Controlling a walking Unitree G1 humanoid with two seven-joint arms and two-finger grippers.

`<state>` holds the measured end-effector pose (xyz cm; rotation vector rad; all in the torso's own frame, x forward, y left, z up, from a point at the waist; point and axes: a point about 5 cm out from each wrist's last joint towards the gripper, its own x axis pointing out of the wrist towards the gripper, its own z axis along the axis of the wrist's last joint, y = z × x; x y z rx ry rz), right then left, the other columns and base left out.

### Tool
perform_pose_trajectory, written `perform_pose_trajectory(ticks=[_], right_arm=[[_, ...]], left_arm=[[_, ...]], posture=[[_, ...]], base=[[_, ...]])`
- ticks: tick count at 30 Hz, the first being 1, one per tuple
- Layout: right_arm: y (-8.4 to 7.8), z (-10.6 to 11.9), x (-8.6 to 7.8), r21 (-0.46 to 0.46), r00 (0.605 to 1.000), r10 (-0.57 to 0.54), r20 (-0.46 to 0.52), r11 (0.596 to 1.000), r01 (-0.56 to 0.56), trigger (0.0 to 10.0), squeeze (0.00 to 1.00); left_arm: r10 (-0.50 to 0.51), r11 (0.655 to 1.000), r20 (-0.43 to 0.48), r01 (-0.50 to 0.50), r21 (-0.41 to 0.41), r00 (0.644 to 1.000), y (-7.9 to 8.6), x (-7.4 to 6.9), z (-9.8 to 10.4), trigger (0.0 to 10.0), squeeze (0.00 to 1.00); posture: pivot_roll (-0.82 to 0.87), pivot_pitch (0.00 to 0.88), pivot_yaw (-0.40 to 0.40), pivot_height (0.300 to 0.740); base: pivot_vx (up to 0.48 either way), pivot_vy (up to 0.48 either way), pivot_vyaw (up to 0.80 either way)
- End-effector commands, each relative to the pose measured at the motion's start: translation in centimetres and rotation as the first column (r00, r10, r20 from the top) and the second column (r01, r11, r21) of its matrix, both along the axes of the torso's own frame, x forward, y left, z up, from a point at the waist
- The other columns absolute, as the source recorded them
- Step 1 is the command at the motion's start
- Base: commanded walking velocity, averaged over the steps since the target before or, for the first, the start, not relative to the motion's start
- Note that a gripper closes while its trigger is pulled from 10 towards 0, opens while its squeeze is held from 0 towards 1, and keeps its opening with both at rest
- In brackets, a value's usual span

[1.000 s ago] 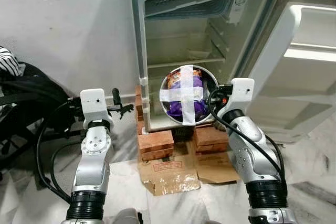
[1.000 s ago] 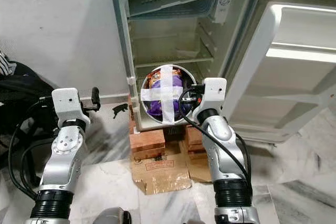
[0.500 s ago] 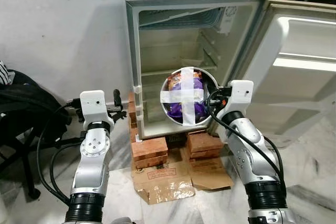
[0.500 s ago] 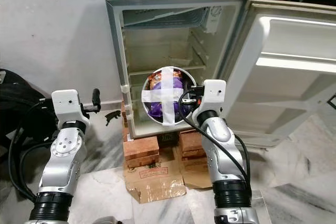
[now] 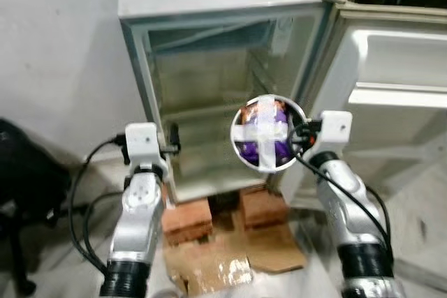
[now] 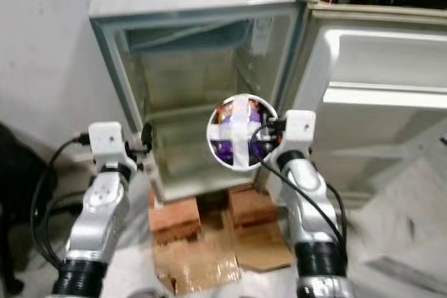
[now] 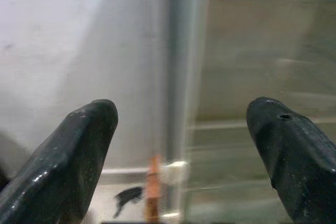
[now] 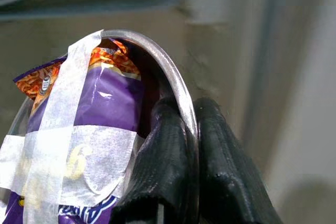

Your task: Restocking fridge

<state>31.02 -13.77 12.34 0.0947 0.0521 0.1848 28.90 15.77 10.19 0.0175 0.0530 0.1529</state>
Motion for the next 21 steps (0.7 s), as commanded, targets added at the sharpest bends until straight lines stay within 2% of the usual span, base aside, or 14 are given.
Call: perform_pose_trajectory(ticks=[1,10,15,21], right_arm=[[0.9,1.2,0.1,-0.021,0.997,0.059,0.057,0.998,-0.057,10.0,0.00],[1.4,1.2,0.2,-0.044,0.992,0.106,0.066,0.994,-0.103,10.0,0.00],[1.4,1.2,0.2,-0.054,0.991,0.111,0.069,0.993,-0.107,10.0,0.00],[1.3,1.1,0.2,-0.057,0.992,0.105,0.065,0.993,-0.101,10.0,0.00]], left_arm=[[0.022,1.000,-0.009,-0.022,-0.005,1.000,0.0,0.1,0.1,10.0,0.00],[0.080,0.996,-0.028,-0.081,-0.027,0.996,0.7,-0.3,0.0,10.0,0.00],[0.096,0.994,-0.037,-0.098,-0.038,0.995,1.0,-0.5,-0.1,10.0,0.00],[0.092,0.995,-0.044,-0.094,-0.045,0.995,1.0,-0.4,-0.1,10.0,0.00]], posture=[[0.00,0.000,-0.028,0.740],[0.01,0.000,-0.034,0.740],[0.01,0.000,-0.036,0.740],[0.01,0.000,-0.035,0.740]], base=[[0.289,0.000,0.00],[0.000,0.000,0.00],[0.283,0.000,0.73],[0.361,0.297,0.68]])
